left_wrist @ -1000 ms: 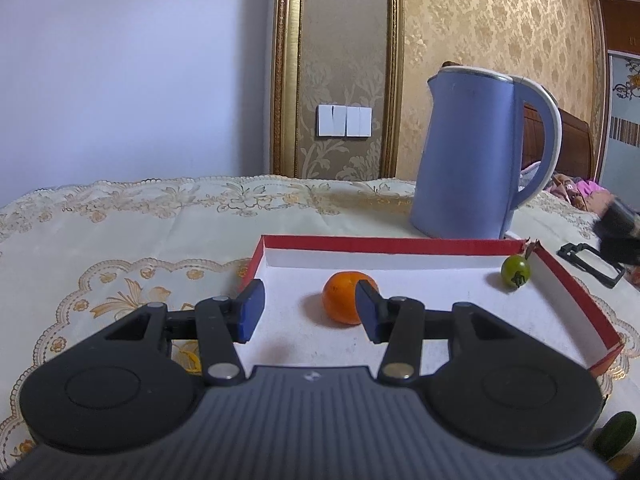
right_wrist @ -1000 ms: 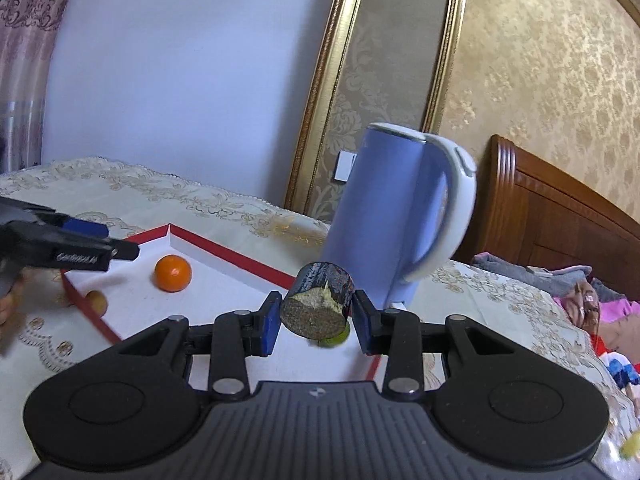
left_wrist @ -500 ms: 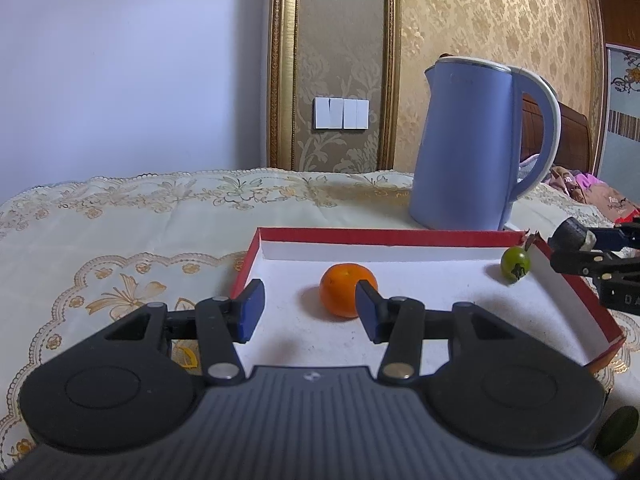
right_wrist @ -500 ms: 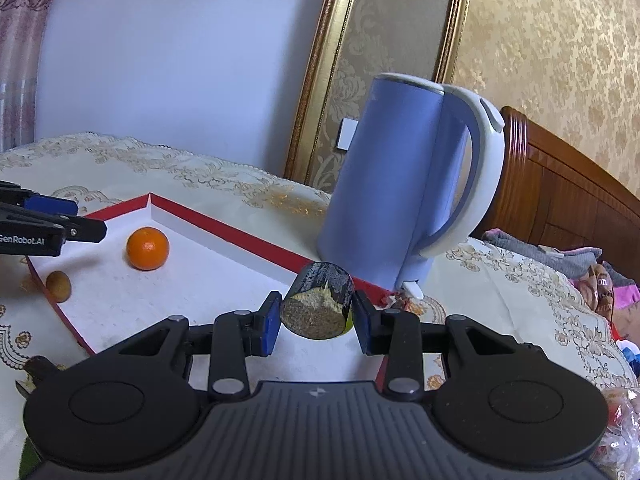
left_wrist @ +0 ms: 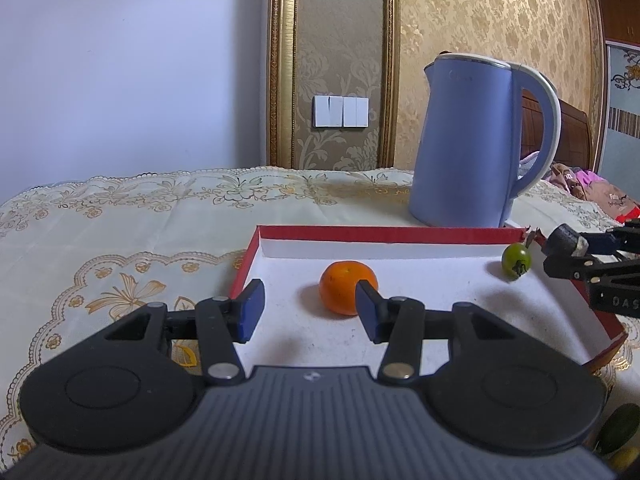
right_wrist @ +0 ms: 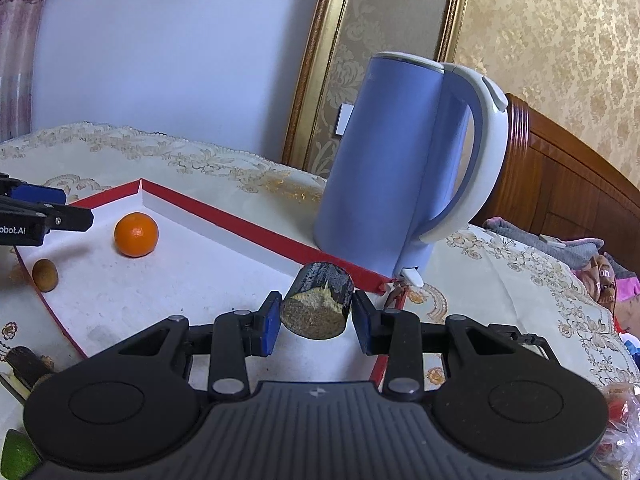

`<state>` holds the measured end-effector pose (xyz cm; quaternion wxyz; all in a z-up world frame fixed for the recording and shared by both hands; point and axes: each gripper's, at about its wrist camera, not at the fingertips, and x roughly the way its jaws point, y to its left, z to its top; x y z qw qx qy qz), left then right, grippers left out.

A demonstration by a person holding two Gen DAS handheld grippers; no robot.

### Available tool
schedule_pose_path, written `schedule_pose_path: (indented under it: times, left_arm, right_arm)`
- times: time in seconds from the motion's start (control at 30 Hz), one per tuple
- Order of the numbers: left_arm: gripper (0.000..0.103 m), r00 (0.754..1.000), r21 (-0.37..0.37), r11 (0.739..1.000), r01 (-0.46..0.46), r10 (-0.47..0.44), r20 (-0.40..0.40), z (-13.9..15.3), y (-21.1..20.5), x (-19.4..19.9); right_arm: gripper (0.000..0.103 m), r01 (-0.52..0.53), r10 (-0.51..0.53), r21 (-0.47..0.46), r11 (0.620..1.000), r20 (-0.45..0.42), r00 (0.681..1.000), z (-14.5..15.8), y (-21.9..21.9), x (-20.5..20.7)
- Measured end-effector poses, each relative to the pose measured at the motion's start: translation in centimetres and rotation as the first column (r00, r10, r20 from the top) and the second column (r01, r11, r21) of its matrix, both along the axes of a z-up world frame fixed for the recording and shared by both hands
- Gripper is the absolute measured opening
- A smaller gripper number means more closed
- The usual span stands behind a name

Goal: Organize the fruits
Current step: 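Carry the dark cylinder piece over the red box with the right gripper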

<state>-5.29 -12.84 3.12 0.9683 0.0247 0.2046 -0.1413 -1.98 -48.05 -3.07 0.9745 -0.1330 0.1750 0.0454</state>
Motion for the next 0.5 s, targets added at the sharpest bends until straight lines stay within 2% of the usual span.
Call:
schedule_pose_path:
  times: [0.5]
  left_arm:
    - [0.046,1.000,0.001,1.000,0.001,-0.001,0.000,-0.1,-0.1,0.0]
  right_arm:
    - [0.037,0.022,-0.022,0.004,1.000,-0.044,0.999,-1.2,-0.2,1.5]
